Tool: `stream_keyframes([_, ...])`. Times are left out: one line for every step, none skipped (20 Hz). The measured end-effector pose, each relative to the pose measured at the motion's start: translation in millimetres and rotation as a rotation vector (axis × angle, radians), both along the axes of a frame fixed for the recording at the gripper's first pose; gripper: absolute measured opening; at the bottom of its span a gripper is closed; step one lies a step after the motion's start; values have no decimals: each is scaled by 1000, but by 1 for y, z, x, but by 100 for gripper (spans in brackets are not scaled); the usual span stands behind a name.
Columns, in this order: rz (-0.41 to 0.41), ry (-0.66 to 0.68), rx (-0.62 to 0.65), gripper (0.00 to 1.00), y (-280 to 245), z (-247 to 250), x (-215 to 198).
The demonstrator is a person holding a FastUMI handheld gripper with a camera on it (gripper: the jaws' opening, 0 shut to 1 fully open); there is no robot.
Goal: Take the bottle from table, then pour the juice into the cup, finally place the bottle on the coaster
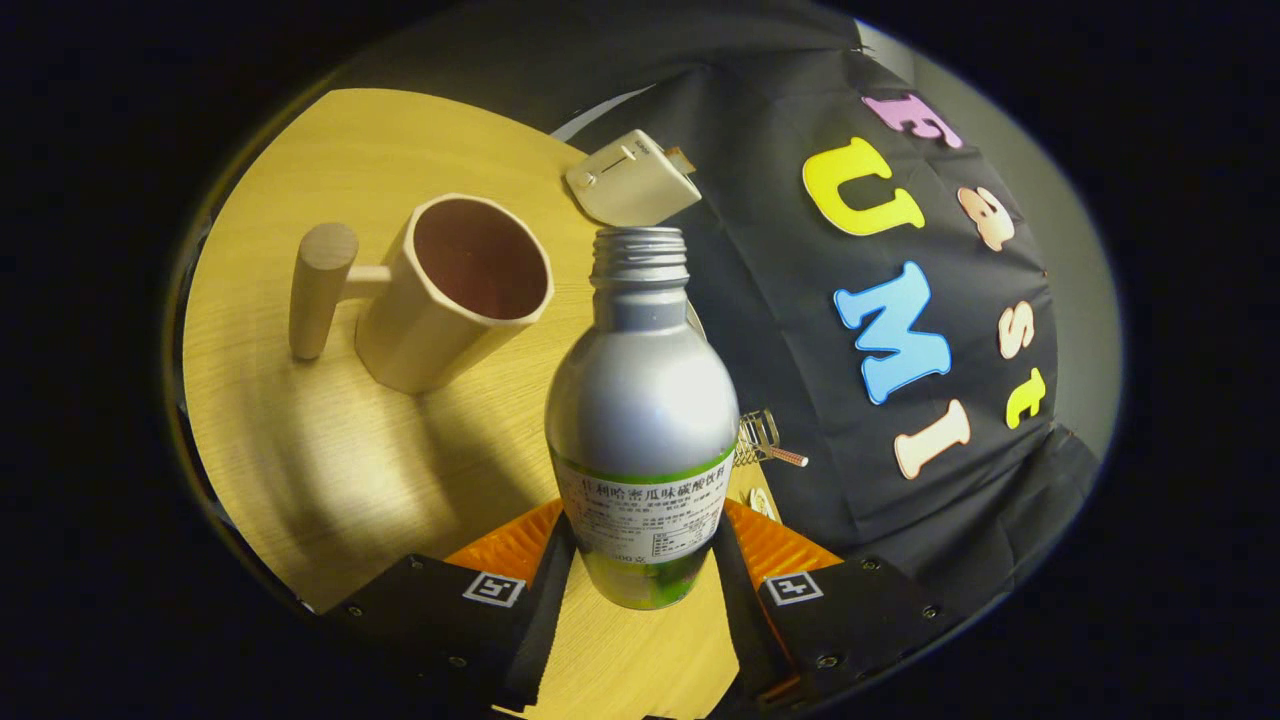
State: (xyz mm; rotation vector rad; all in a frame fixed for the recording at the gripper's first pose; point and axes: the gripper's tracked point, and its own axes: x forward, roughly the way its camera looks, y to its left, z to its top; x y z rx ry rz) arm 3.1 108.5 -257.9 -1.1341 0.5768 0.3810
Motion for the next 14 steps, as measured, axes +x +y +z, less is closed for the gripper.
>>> stream_keyframes([11,1,-26,72,1,1,0])
stream_keyframes([24,2,-49,72,2,1,1])
stream_keyframes([35,4,-70,72,2,3,0])
stream_keyframes([44,6,-91,72,2,4,1])
stream_keyframes([50,8,-110,73,2,4,0])
stream_keyframes([55,12,-129,72,1,4,0])
stream_keyframes([61,16,-148,72,1,4,1])
stream_keyframes([67,21,-164,72,2,5,1])
stream_keyframes([72,32,-180,72,4,3,1])
stream_keyframes([77,45,-195,72,5,1,1])
stream_keyframes([81,54,-208,72,5,-1,2])
stream_keyframes([84,58,-223,72,5,0,3])
stream_keyframes([88,62,-240,72,5,0,5])
stream_keyframes([94,65,-258,72,5,0,7])
